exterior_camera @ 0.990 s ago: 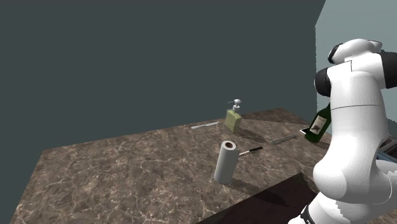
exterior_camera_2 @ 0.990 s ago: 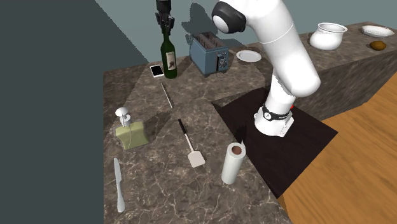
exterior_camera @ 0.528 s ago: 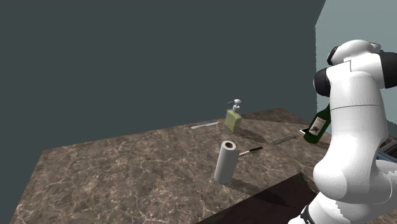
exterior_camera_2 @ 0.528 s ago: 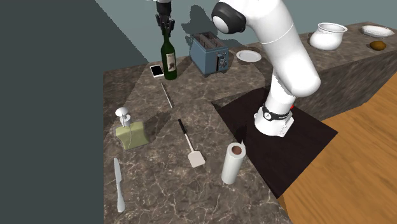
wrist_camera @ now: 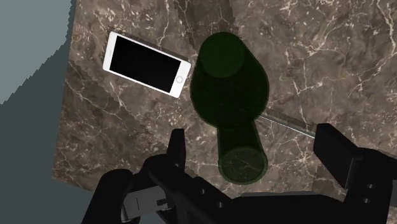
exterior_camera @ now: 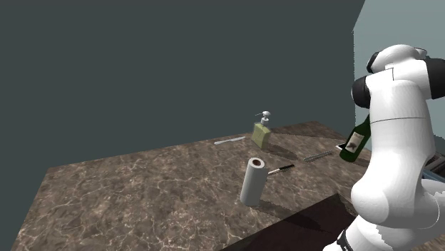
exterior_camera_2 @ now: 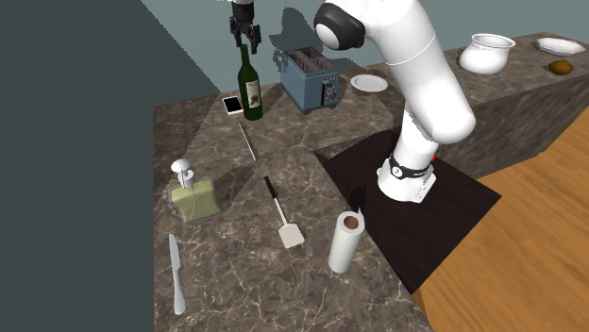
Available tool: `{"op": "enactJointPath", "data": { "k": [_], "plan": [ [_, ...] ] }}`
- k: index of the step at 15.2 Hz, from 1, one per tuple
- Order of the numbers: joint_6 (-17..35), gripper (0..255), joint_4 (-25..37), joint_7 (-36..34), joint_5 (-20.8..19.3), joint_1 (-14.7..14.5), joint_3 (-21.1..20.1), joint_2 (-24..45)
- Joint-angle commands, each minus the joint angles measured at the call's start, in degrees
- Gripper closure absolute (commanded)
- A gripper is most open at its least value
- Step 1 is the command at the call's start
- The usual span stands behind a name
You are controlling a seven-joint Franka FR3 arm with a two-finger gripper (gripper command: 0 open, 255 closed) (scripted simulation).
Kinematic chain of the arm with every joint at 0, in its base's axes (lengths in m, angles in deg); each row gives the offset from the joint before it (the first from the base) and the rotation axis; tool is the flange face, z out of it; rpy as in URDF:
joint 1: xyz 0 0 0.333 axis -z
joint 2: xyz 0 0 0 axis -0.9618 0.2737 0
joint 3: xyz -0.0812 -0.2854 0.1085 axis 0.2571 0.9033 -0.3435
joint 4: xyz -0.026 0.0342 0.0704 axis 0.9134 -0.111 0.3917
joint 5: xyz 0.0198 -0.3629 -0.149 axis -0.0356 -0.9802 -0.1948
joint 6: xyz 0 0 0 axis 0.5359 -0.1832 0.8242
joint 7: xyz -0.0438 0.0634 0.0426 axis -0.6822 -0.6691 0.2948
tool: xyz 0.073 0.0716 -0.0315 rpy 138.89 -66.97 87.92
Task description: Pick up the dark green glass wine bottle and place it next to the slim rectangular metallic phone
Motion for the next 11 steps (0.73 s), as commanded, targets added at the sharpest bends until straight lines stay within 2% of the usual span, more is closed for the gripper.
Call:
{"op": "enactJointPath", "data": {
  "k": [1, 4, 11],
  "plan": [
    [-1.7, 0, 1.8, -0.4, -0.3, 0.5, 0.1, -0.3],
    [-6.8, 0, 7.6, -1.5, -0.7, 2.7, 0.2, -0.6],
    [-6.8, 0, 7.6, -1.5, -0.7, 2.7, 0.2, -0.6]
  ]
}}
